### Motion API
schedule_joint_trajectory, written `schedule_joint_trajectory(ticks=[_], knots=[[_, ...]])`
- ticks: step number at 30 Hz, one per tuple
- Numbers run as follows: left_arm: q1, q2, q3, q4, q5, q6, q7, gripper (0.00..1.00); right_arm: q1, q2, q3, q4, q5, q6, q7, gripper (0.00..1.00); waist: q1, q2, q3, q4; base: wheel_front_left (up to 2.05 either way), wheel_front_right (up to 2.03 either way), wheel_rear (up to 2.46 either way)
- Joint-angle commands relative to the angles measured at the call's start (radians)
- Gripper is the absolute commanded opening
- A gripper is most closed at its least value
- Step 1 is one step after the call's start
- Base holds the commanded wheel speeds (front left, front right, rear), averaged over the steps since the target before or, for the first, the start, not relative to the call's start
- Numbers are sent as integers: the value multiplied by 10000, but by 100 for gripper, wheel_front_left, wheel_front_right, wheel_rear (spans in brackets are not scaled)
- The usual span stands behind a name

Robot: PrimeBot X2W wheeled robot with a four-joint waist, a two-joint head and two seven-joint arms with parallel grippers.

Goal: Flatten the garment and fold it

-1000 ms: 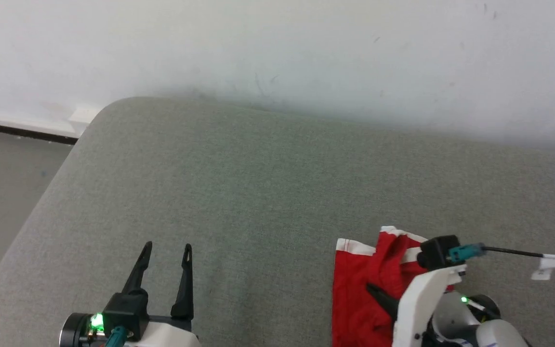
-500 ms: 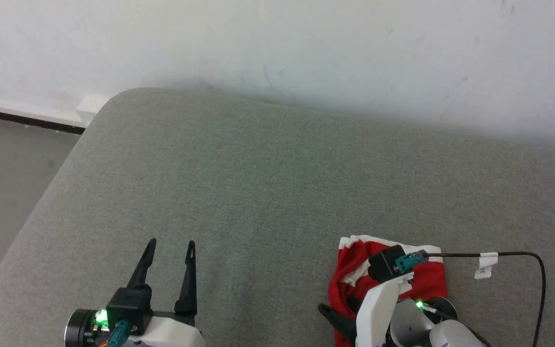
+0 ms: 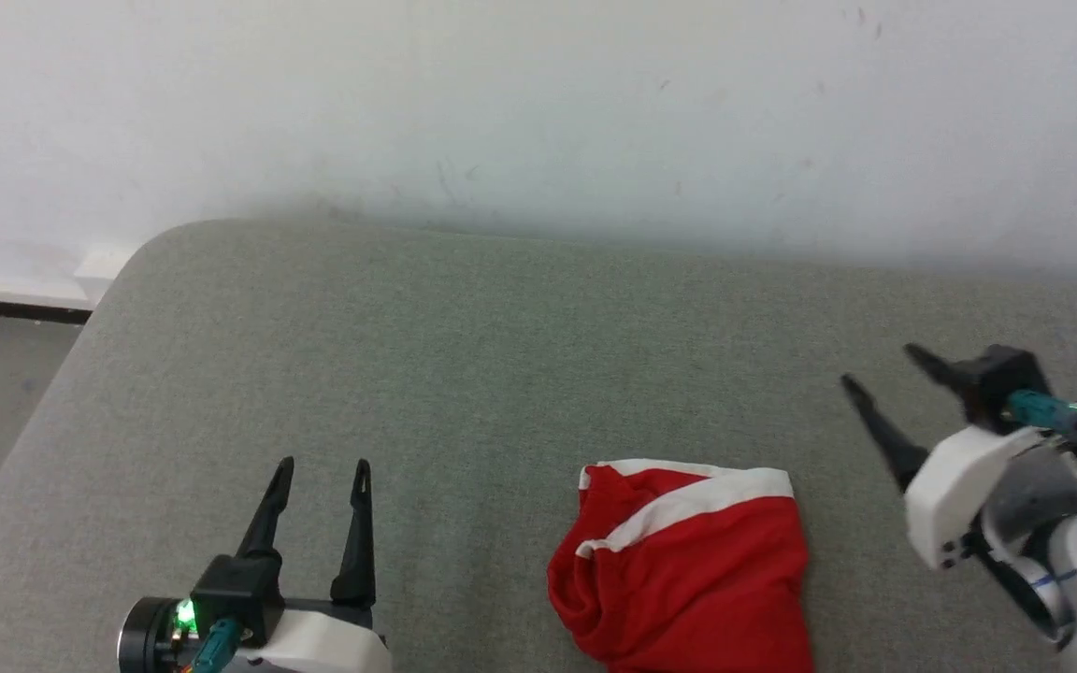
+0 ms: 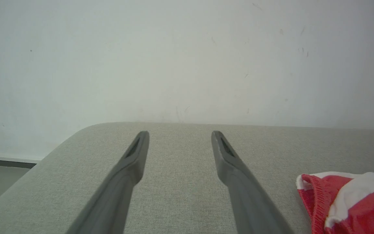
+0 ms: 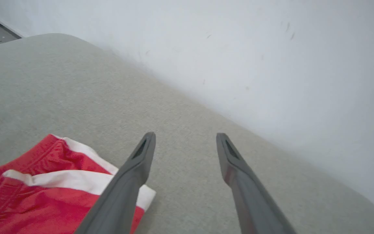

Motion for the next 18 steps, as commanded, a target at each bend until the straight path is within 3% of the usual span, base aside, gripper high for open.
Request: schedule_joint_trajectory(ticks=[1,4,9,18], knots=[[-50,-56,44,-88,-26,-83,-47,100,-8,-259,-395,-1,-605,-9,-766,100,0,0,-9,-275,0,0,0],[-76,-109,65,-200,-14,-117,-47,100,345,-334,-1366,27,-1278,-9,-2128,100,0,0,70,-438,0,0,0],[-18,-174,93,-354,9,-195,-47,100,1493,297,-2760,-321,-1522,-9,-3677,100,0,0,175,-592,0,0,0],[317,-268,-49,-776,226,-239,-47,100,3337,1524,-3670,-1645,-1675,-9,-4619,100,0,0,293,-646,0,0,0]])
